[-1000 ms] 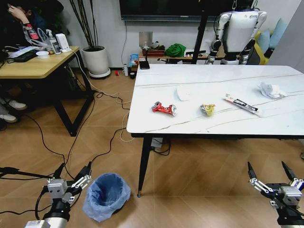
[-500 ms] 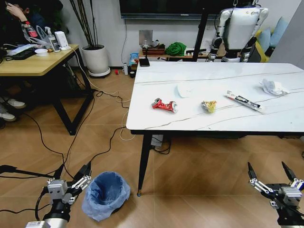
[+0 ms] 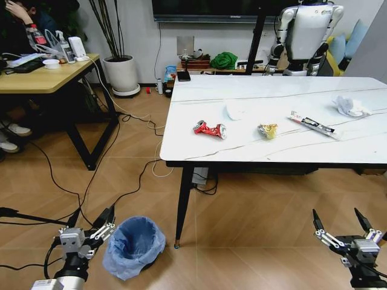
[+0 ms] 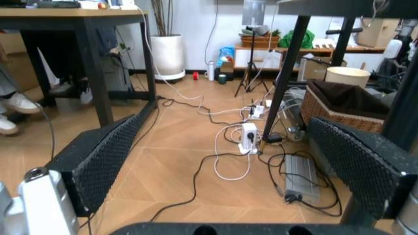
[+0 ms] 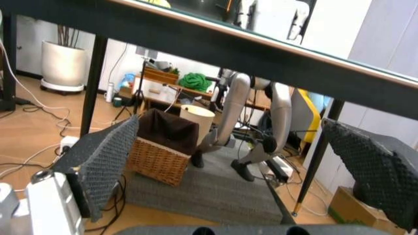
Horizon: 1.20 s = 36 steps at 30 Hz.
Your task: Pick up the trash bin and place the trash from the table into it.
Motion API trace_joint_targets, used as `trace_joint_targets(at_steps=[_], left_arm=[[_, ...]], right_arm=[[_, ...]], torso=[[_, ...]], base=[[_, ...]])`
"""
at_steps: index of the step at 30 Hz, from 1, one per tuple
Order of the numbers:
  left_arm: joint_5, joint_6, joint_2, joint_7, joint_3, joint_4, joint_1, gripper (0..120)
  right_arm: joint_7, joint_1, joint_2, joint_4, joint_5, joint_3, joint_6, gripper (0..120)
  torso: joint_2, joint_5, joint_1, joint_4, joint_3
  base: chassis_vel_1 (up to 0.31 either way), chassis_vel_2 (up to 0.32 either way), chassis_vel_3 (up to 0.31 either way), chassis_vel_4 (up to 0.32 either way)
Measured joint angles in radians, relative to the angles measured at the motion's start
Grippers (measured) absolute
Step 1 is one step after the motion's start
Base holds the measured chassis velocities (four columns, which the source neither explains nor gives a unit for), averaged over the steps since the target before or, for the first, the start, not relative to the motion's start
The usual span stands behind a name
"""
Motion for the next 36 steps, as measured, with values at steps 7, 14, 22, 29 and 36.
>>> trace_joint_targets(at_steps=[7,14,22,29,36], left_arm=[[-0.006,0.002,-0.001,0.0,0.002,0.012,-0.007,100],[-0.003,0.002,-0.001,0.0,0.008,0.023,-0.006,100],[-0.005,-0.002,-0.004,0.001,0.003,0.039,-0.005,100],[-0.009,-0.003,-0.003,0.002,0.004,0.054,-0.01,100],[-0.015,-0.016,-0.003,0.003,0.004,0.068,-0.006,100]], right_arm=[[-0.002,0.005,0.006,-0.007,-0.013,-0.005,0.0,100],[-0.003,0.012,0.012,-0.004,-0.011,-0.006,0.0,100],[-0.007,0.023,0.018,-0.018,-0.012,-0.01,0.0,100],[-0.009,0.031,0.028,-0.027,-0.019,-0.011,0.0,100],[-0.018,0.043,0.056,-0.046,-0.035,-0.012,0.016,100]], torso=[[-0.029,0.0,-0.012,0.0001,-0.016],[-0.058,0.0,-0.024,0.0,-0.034],[-0.09,0.0,-0.037,0.0001,-0.053],[-0.118,0.0,-0.049,0.0,-0.07],[-0.149,0.0,-0.06,0.0,-0.09]], base=[[0.0,0.0,0.0,0.0],[0.0,0.0,0.0,0.0],[0.0,0.0,0.0,0.0],[0.0,0.0,0.0,0.0],[0.0,0.0,0.0,0.0]])
